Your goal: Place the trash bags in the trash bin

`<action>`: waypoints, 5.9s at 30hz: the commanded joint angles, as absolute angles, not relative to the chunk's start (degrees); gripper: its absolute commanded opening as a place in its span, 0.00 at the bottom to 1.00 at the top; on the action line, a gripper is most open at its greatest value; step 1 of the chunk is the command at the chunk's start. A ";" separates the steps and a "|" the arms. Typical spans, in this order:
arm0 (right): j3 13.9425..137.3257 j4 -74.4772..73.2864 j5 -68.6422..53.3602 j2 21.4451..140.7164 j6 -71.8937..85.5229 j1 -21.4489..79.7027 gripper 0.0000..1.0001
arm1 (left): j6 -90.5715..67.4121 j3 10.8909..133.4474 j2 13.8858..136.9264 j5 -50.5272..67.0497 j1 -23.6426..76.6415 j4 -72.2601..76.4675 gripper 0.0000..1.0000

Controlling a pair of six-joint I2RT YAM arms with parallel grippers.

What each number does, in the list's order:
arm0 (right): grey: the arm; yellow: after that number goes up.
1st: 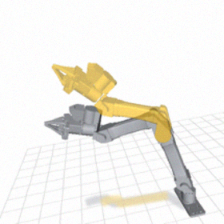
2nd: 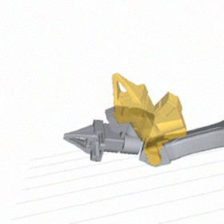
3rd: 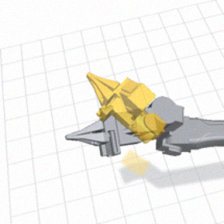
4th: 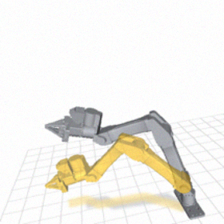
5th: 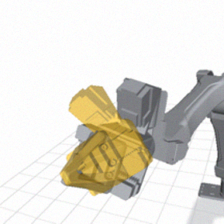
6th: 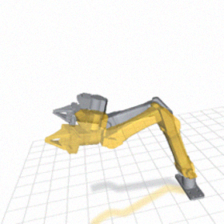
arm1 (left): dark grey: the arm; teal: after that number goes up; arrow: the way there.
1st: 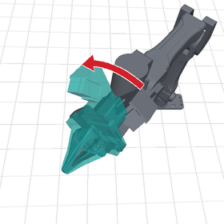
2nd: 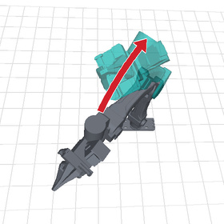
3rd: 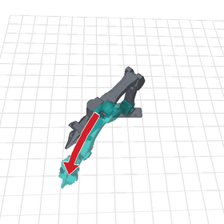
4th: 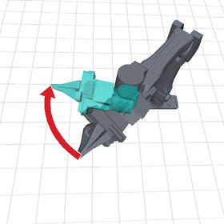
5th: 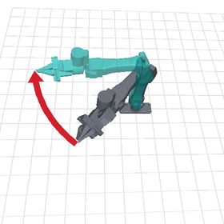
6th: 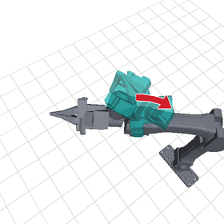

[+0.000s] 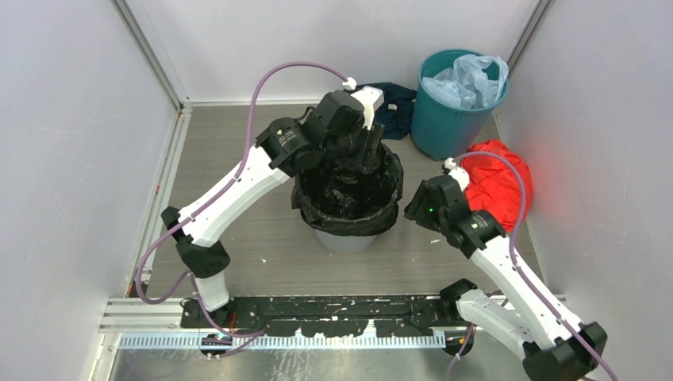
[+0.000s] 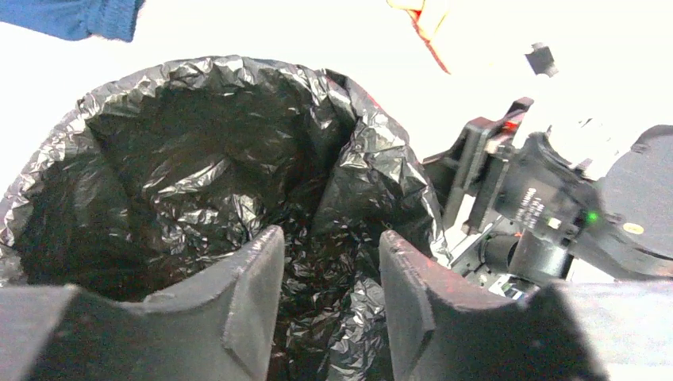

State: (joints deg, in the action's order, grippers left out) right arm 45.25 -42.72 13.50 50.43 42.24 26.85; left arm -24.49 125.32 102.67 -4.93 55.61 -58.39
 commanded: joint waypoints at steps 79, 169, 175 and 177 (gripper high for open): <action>35.49 -18.31 -9.62 55.53 45.98 13.41 0.44 | -20.21 147.83 119.03 -6.38 64.50 -71.17 0.60; 95.62 -48.66 -15.00 74.24 24.92 17.83 0.10 | -18.14 113.57 78.77 -15.13 42.09 -57.54 1.00; 109.36 -55.57 -7.37 86.83 18.96 31.45 0.01 | -19.73 98.97 70.54 -11.04 33.99 -53.42 1.00; 111.35 -55.98 -5.59 89.74 18.57 34.94 0.01 | -20.14 95.74 69.34 -10.21 32.70 -52.48 1.00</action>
